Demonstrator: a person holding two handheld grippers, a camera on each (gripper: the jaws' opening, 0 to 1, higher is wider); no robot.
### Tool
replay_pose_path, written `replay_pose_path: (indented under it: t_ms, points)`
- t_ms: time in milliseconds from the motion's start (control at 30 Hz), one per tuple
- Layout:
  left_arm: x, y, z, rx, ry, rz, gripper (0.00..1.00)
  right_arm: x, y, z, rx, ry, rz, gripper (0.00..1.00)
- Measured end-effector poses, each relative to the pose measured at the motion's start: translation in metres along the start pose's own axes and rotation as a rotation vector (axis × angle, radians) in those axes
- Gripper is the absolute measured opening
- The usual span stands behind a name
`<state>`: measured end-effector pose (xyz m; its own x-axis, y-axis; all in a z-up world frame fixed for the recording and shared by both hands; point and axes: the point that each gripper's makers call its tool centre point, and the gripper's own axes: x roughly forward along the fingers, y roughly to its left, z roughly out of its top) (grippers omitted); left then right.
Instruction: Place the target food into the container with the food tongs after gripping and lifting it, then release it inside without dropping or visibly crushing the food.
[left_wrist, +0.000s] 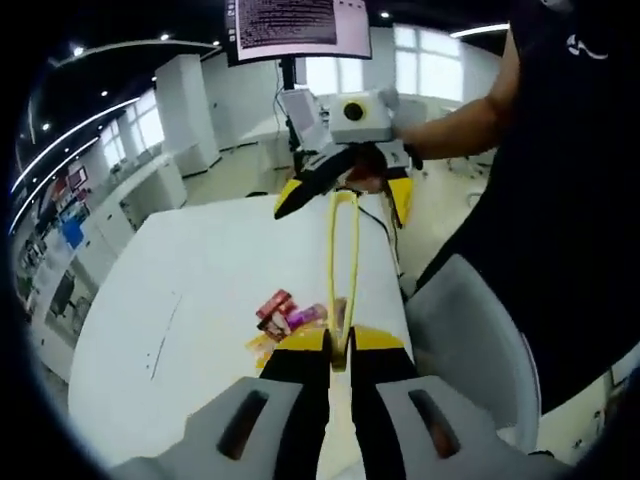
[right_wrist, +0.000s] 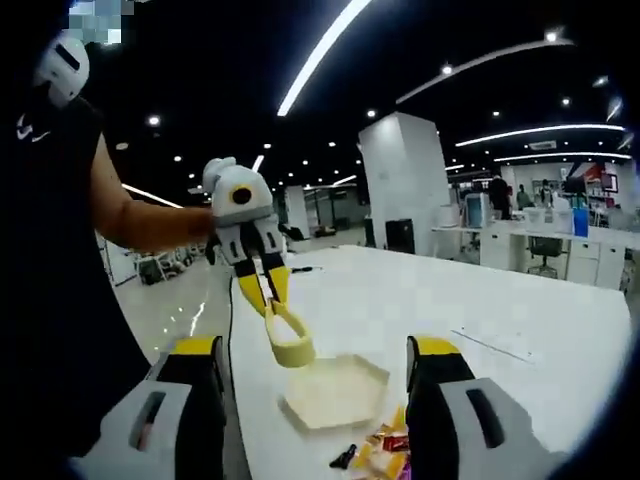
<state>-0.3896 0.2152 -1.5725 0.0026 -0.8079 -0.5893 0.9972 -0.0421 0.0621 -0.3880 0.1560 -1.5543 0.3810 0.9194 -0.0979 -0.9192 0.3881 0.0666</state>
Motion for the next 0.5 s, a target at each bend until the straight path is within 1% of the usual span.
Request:
replay_pose_path:
  t_ms: [33,67,100,133,167,267,300,400,467,500]
  points:
    - [-0.001,0.000,0.003,-0.003,-0.008,-0.002,0.01,0.003,0.001,0.003,0.000,-0.001,0.005,0.72]
    - [-0.005,0.002,0.014,-0.003,-0.044,-0.006,0.01,0.006,0.002,0.007,0.000,-0.003,0.011,0.72]
    - [-0.006,0.002,0.019,-0.004,-0.057,-0.008,0.01,0.008,0.004,0.011,0.000,-0.013,0.022,0.72]
    - [-0.009,0.003,0.025,-0.001,-0.068,-0.007,0.01,0.011,0.008,0.020,0.012,-0.038,0.044,0.72]
    - [-0.011,0.003,0.030,0.001,-0.077,-0.007,0.01,0.013,0.010,0.023,0.017,-0.042,0.052,0.70]
    - [-0.014,0.001,0.044,0.005,-0.108,-0.015,0.01,0.019,0.018,0.030,-0.015,-0.030,0.090,0.53]
    - [-0.015,0.000,0.047,0.005,-0.113,-0.017,0.01,0.021,0.021,0.034,-0.015,-0.038,0.104,0.48]
    - [-0.014,-0.002,0.051,0.005,-0.128,-0.025,0.01,0.026,0.028,0.042,-0.003,-0.059,0.134,0.43]
    - [-0.013,-0.005,0.053,0.002,-0.137,-0.033,0.01,0.028,0.033,0.043,0.012,-0.057,0.164,0.36]
    - [-0.013,-0.006,0.053,-0.001,-0.137,-0.036,0.01,0.029,0.034,0.043,0.008,-0.058,0.163,0.34]
